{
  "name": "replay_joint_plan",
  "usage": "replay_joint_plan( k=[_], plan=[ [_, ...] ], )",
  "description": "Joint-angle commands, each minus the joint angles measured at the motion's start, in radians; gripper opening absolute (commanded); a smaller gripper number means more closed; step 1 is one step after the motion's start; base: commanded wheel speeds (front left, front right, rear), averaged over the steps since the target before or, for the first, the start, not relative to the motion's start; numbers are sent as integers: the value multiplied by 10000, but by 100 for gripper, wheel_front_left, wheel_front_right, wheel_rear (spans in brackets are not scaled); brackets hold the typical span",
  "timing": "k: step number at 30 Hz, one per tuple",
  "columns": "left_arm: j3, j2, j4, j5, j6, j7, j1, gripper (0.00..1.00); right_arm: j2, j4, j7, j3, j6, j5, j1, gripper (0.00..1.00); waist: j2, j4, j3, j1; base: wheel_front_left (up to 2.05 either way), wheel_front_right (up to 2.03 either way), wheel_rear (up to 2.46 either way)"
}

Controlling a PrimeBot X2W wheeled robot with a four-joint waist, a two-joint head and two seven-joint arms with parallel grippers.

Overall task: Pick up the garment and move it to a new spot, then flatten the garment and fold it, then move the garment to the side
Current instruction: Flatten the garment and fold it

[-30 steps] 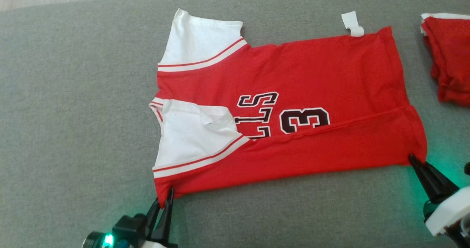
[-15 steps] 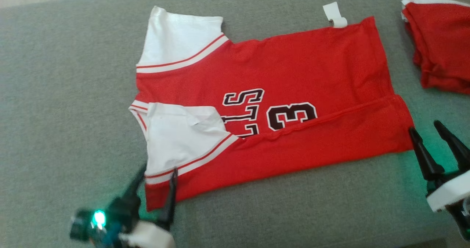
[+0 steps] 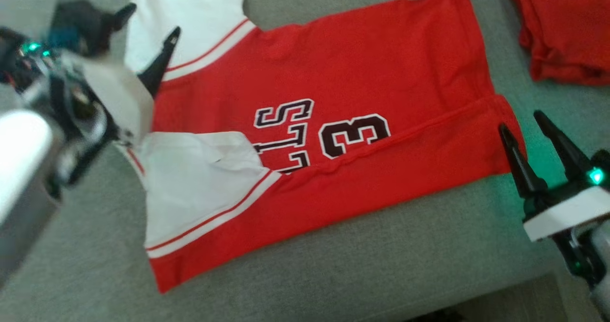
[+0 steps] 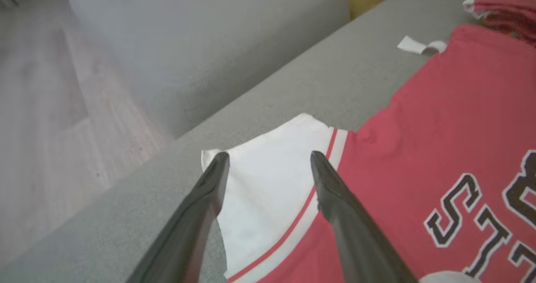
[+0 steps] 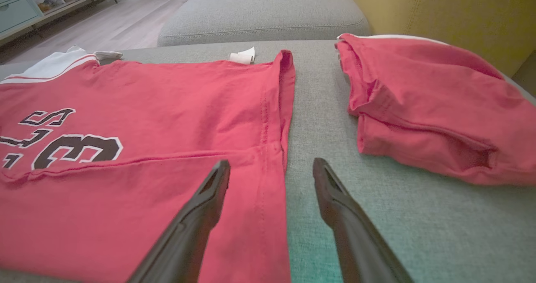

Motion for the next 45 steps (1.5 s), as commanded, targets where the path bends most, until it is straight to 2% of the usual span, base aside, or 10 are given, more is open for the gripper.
replay_joint_plan(
  k=[1, 5, 10, 21, 22, 23, 24, 25, 36, 45],
  plan=[
    [553, 560, 197, -453, -343, 985, -871, 100, -163, -238, -110, 172, -7, -73, -91, 100, 0, -478, 491, -2, 0, 0, 0],
    [721, 741, 1241, -1009, -740, 2533, -2189, 100, 27, -192, -110, 328, -7, -83, -385, 100, 0, -865, 896, -2, 0, 0, 0],
    [905, 966, 2447, -1240, -801, 3490, -3090, 100, 252, -71, -110, 623, -7, -46, -719, 100, 0, -1360, 1264, -2, 0, 0, 0],
    [830, 1388, 3634, -1030, -788, 3904, -3418, 100, 453, 125, -110, 862, -7, 102, -1030, 100, 0, -1962, 1580, -2, 0, 0, 0],
    [823, 1341, 3720, -1048, -822, 3812, -3418, 45, 438, 161, -110, 870, -7, 136, -1041, 100, 0, -1986, 1576, -2, 0, 0, 0],
    [801, 1323, 3749, -1041, -849, 3778, -3416, 11, 422, 183, -110, 871, -7, 151, -1046, 100, 0, -1989, 1567, -2, 0, 0, 0],
    [801, 1323, 3749, -1041, -849, 3778, -3416, 11, 422, 183, -110, 871, -7, 151, -1046, 100, 0, -1989, 1567, -2, 0, 0, 0],
    [765, 1316, 3771, -1028, -890, 3760, -3411, 0, 396, 204, -110, 872, -7, 160, -1052, 100, 0, -1987, 1552, -2, 0, 0, 0],
    [497, 1067, 3812, -539, -1285, 2671, -3664, 0, -76, 98, 78, 1518, -7, 959, -2482, 100, 0, -1833, 1161, -2, 0, 0, 0],
    [165, 721, 3653, -342, -1595, 2385, -4030, 0, 485, 1834, 3364, 2894, -7, 2924, -6014, 100, 0, -1349, 1092, -2, 0, 0, 0]
  ],
)
